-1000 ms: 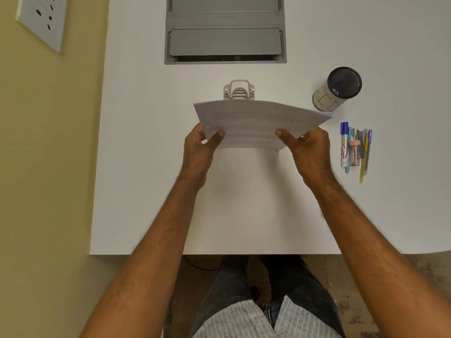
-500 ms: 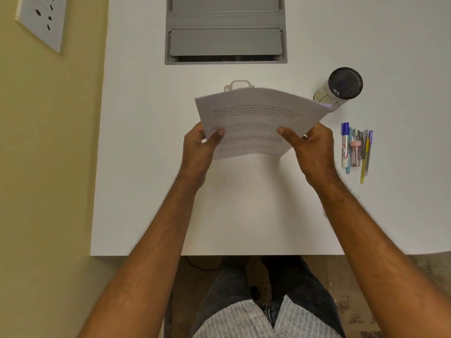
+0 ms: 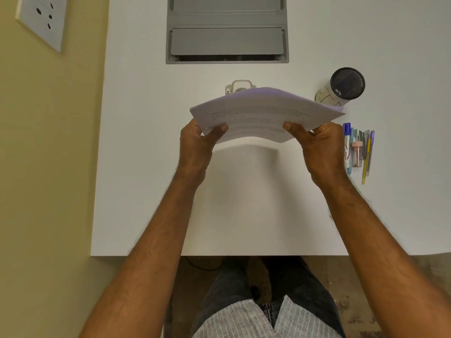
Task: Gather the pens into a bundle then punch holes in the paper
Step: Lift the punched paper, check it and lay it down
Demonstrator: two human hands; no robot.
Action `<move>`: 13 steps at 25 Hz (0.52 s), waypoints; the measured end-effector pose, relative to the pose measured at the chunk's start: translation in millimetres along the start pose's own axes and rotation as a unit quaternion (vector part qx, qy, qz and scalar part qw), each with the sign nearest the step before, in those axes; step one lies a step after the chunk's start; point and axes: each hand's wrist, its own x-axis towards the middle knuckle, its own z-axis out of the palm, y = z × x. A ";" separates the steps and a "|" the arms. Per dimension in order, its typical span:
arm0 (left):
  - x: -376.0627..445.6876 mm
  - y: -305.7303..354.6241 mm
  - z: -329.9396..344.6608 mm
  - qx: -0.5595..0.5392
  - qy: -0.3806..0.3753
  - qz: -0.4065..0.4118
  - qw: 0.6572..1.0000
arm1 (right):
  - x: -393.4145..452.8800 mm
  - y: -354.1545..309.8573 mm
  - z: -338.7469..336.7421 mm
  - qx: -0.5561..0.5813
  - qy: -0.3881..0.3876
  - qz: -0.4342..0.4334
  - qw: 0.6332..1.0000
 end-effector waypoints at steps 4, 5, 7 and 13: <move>0.5 -3.3 -0.8 0.001 -0.015 0.007 1.000 | -1.5 -4.7 0.9 -0.003 -0.014 0.003 1.000; 1.2 -6.8 0.1 0.002 -0.021 0.002 1.000 | -1.5 -4.1 2.0 -0.005 -0.020 0.009 1.000; 2.6 -13.9 2.6 0.013 -0.033 -0.008 0.999 | -1.2 -0.7 5.2 -0.007 -0.033 0.021 0.999; 7.6 -20.9 6.2 0.027 -0.037 -0.011 0.999 | -1.6 7.7 7.7 -0.002 -0.036 0.027 0.999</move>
